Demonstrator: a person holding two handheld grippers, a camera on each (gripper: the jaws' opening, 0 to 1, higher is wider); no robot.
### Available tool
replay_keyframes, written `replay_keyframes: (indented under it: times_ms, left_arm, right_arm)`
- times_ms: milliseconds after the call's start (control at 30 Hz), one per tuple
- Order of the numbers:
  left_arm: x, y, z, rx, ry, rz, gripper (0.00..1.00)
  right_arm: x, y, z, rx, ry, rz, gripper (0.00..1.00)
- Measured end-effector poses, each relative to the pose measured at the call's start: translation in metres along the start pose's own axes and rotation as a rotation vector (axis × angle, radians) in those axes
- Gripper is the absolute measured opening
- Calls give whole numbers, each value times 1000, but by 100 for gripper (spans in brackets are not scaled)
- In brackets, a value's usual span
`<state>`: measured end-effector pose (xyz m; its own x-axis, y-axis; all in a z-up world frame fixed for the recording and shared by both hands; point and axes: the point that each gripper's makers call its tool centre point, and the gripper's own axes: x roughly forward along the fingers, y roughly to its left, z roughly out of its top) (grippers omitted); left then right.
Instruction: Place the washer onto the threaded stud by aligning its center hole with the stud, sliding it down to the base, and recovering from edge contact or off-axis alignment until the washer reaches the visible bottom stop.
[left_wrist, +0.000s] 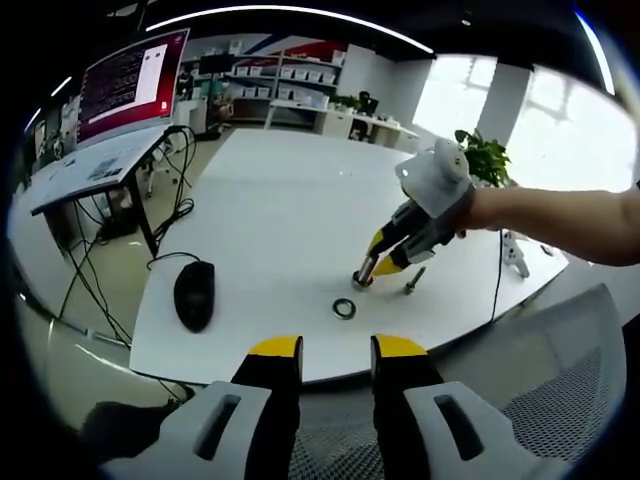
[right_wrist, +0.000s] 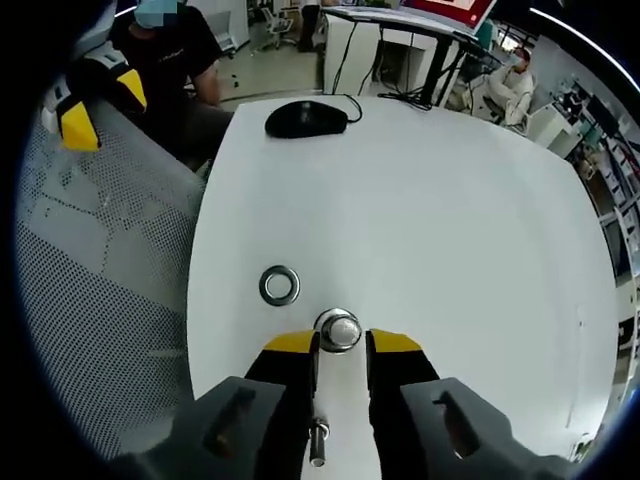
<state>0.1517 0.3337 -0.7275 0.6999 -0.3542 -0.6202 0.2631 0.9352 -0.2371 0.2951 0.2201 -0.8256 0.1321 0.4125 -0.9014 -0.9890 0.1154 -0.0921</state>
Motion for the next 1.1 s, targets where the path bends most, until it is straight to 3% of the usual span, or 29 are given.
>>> replay_keyframes:
  times_ms: [133,400,600,1100]
  left_arm:
    - [0,0,0,1,1,0,25]
    - [1,1,0,1,1,1,25]
    - [1,2,0,-2,0,3,25]
    - [1,2,-1,-2,2,4,25]
  right_arm:
    - [-3,4,5,-2,-11,-2,22]
    - [-15,10,28,-13,-104,-24,23]
    - [-15,20,43,-16,-162,3,23]
    - [11,53,37,-72,-93,98,26]
